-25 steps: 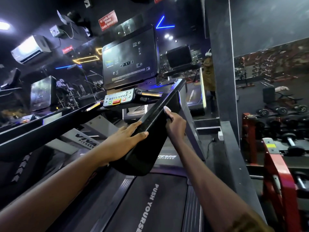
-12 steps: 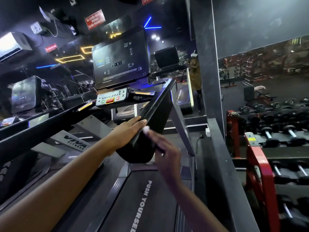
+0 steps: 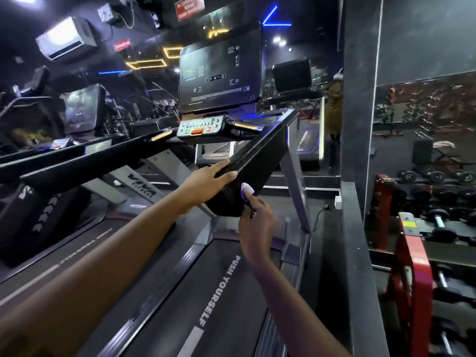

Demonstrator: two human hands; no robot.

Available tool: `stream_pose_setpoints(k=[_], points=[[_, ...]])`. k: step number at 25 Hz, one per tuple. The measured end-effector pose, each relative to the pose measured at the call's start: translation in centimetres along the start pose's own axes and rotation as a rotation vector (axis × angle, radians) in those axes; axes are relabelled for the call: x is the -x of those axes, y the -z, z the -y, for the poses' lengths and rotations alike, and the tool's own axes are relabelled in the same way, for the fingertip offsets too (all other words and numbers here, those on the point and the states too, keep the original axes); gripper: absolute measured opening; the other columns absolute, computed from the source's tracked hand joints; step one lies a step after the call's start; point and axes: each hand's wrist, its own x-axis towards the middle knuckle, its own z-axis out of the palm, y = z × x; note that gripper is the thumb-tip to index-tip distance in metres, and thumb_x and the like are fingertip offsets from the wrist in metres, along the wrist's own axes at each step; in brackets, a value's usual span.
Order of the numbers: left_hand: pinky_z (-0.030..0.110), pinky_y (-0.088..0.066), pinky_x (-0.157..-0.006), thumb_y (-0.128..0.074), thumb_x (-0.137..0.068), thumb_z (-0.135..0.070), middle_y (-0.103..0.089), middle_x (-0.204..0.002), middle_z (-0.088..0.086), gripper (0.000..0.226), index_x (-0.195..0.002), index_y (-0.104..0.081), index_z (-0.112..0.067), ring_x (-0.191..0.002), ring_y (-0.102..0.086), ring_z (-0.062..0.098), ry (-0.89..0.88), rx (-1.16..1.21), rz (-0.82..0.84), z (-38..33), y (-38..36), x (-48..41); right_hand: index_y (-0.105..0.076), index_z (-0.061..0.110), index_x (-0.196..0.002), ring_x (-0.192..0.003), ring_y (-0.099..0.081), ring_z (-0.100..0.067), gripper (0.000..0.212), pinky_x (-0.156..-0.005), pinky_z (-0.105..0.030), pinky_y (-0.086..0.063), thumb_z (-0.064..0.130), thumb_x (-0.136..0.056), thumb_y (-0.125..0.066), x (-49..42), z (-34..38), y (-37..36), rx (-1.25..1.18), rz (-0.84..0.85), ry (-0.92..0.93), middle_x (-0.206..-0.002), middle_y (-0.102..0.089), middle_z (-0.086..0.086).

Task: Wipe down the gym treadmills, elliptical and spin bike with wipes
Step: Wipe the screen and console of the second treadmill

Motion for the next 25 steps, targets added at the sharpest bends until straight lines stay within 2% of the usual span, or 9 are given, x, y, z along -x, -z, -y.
stream_pose_setpoints(k=[4,8,11,13,15,18,21,25], points=[[0.030,-0.035,-0.104,-0.044,-0.097,-0.044,-0.046,-0.143,0.007,0.050,-0.144,-0.038,-0.027,-0.130,-0.043,0.023,-0.009,0.029,-0.087,0.2,-0.4,0.5,-0.065,0.011,-0.117,-0.098,-0.062,-0.020,0.044,-0.086,-0.018,-0.041,-0.010,-0.080,-0.053,1.2,1.5,0.3,0.008,-0.017,0.062,-0.107,-0.067,-0.007],[0.031,-0.038,-0.100,-0.045,-0.097,-0.038,-0.051,-0.136,0.010,0.050,-0.143,-0.037,-0.021,-0.121,-0.049,0.025,-0.072,0.117,-0.206,1.9,-1.0,3.3,-0.068,0.007,-0.110,-0.088,-0.056,0.000,0.033,-0.078,0.004,-0.032,0.000,-0.082,-0.055,2.5,3.3,1.3,0.008,-0.008,0.257,-0.100,-0.068,-0.004],[0.031,-0.030,-0.105,-0.042,-0.097,-0.043,-0.042,-0.145,0.010,0.056,-0.147,-0.030,-0.021,-0.131,-0.041,0.024,-0.063,0.085,-0.204,5.3,-1.3,6.6,-0.069,0.006,-0.107,-0.090,-0.054,0.005,0.029,-0.076,0.004,-0.034,-0.005,-0.081,-0.062,4.0,4.3,2.1,0.009,-0.003,0.332,-0.097,-0.069,0.000],[0.028,-0.030,-0.103,-0.043,-0.097,-0.041,-0.044,-0.143,0.010,0.054,-0.145,-0.034,-0.018,-0.129,-0.041,0.020,-0.037,0.079,-0.193,8.4,-0.9,9.2,-0.070,0.008,-0.107,-0.090,-0.055,0.006,0.029,-0.075,0.002,-0.036,-0.004,-0.082,-0.063,6.3,5.1,2.2,0.011,0.048,0.348,-0.097,-0.069,0.003],[0.027,-0.032,-0.102,-0.047,-0.097,-0.036,-0.049,-0.136,0.010,0.048,-0.140,-0.043,-0.014,-0.124,-0.046,0.021,-0.002,0.064,-0.177,11.7,-0.8,12.2,-0.070,0.007,-0.106,-0.090,-0.055,0.006,0.030,-0.073,0.003,-0.035,-0.006,-0.080,-0.062,9.3,5.6,1.9,0.032,0.125,0.340,-0.096,-0.070,0.000],[0.031,-0.036,-0.102,-0.050,-0.096,-0.034,-0.052,-0.134,0.011,0.046,-0.137,-0.047,-0.013,-0.121,-0.050,0.027,0.078,0.012,-0.117,16.8,-1.5,17.1,-0.070,0.009,-0.107,-0.084,-0.060,0.000,0.029,-0.068,0.003,-0.035,-0.003,-0.083,-0.060,13.7,5.4,0.9,0.099,0.322,0.197,-0.097,-0.071,-0.001],[0.027,-0.032,-0.100,-0.049,-0.097,-0.034,-0.046,-0.138,0.010,0.048,-0.140,-0.042,-0.014,-0.127,-0.044,0.025,0.146,-0.077,0.009,22.4,-2.4,22.7,-0.069,0.012,-0.108,-0.092,-0.065,-0.015,0.031,-0.070,-0.008,-0.036,-0.002,-0.083,-0.057,19.1,3.9,-1.7,0.241,0.539,0.126,-0.103,-0.071,-0.007],[0.026,-0.029,-0.105,-0.046,-0.098,-0.037,-0.040,-0.145,0.010,0.050,-0.142,-0.039,-0.014,-0.132,-0.040,0.024,0.235,-0.176,0.213,27.9,-3.3,26.8,-0.070,0.009,-0.107,-0.098,-0.064,-0.024,0.024,-0.081,-0.019,-0.039,0.006,-0.085,-0.060,22.1,1.9,-5.1,0.483,0.797,0.164,-0.105,-0.070,-0.012]])
